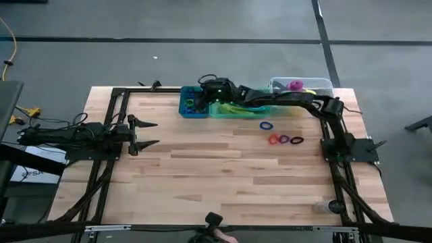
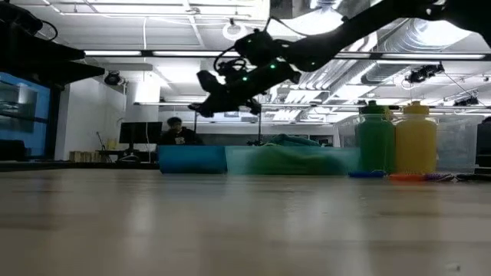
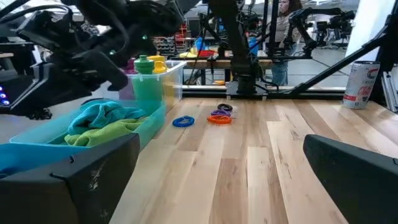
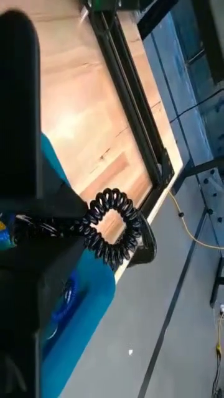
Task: Pick & Place Sports Items
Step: Put the left black spring keychain into the blue bin, then put the red spring keychain into the blue bin
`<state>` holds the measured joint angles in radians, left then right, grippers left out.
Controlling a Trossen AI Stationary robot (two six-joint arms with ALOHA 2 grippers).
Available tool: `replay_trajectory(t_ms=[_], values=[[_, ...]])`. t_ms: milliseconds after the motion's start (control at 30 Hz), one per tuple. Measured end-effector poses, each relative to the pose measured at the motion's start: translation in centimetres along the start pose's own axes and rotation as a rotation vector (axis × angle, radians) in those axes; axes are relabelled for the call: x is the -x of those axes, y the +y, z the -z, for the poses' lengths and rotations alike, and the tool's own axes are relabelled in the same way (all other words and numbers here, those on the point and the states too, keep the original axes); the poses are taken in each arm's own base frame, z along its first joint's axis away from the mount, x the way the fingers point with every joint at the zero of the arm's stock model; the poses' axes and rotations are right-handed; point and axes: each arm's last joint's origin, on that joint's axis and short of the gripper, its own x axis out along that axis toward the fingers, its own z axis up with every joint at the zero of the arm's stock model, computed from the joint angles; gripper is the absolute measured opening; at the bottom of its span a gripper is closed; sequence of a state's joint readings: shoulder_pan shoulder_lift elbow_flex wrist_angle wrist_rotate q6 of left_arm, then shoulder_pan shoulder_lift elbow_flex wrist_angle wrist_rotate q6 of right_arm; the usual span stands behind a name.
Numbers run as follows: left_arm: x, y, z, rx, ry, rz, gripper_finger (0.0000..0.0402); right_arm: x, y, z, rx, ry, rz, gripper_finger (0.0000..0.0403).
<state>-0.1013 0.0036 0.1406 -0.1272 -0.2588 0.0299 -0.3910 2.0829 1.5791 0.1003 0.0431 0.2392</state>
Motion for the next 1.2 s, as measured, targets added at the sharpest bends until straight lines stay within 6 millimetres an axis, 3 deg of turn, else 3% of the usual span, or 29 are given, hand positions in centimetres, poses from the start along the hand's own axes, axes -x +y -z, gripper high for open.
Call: replay_trajectory(t_ms=[300, 567, 867, 1200], values=[[0.0, 0.0, 0.0, 0.000, 0.000, 0.000, 0.0368, 0.0, 0.1, 0.2, 0.014, 0.024, -0.027, 0.0135], [0.0, 0.0, 0.0, 0.000, 0.000, 0.000, 0.0368, 0.2, 0.2, 0.1, 0.031, 0.036, -0.077, 0.0203], [0.0, 0.0, 0.0, 0.000, 0.000, 0.000, 0.0368, 2.1, 0.6, -1.8, 0.085, 0.013, -0.096, 0.0239], [0.0, 0.0, 0.0, 0.000, -0.001, 0.000, 0.0368, 7.6, 1.5, -5.3, 0.116, 0.016, -0.053, 0.0240]])
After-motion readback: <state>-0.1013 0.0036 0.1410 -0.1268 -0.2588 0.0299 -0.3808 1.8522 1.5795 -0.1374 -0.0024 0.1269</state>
